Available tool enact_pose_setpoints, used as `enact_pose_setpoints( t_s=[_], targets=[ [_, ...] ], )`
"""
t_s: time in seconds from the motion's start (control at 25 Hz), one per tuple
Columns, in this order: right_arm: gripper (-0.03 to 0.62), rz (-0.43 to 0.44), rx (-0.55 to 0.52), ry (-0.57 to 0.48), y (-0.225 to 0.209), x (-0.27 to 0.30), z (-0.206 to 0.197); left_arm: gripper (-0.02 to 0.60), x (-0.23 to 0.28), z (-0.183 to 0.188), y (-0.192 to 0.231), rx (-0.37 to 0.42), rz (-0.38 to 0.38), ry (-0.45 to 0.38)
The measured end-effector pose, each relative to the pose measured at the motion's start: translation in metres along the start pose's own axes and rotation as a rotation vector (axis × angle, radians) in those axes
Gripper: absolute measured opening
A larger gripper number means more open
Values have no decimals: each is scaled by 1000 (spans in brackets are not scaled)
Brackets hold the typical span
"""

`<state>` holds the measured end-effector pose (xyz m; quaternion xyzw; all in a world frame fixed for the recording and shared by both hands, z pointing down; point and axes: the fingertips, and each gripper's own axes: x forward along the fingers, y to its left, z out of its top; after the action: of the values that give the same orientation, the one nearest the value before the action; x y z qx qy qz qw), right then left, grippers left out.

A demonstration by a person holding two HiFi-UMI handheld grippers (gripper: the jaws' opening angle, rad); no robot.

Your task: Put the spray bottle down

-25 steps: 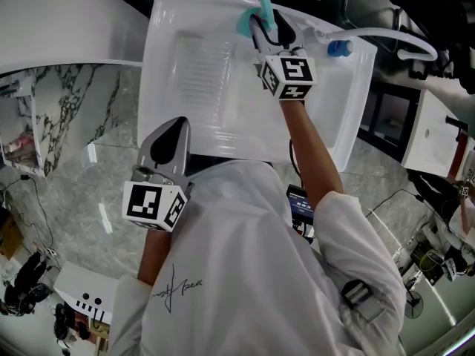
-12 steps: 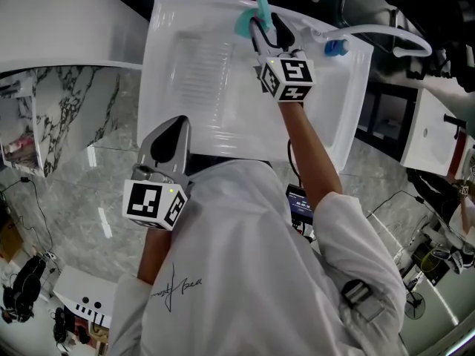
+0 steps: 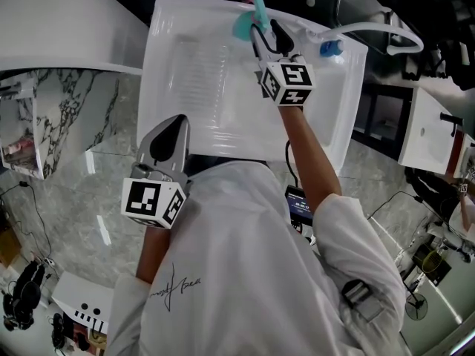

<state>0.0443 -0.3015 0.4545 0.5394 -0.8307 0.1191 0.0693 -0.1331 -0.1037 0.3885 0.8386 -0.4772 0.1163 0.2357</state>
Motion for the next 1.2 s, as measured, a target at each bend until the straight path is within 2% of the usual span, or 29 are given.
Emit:
enact_pose_setpoints(
  t_s=[0.36, 1.12, 1.2],
  targets=[
    [169, 6, -18, 13, 6, -18, 0, 54, -1, -1, -7, 15, -36, -11],
    [166, -5, -16, -2, 9, -63, 18, 54, -15, -2, -14, 17, -50, -53],
    [146, -2, -14, -5, 11, -69, 20, 54, -16, -2, -15, 20, -52, -56]
  ],
)
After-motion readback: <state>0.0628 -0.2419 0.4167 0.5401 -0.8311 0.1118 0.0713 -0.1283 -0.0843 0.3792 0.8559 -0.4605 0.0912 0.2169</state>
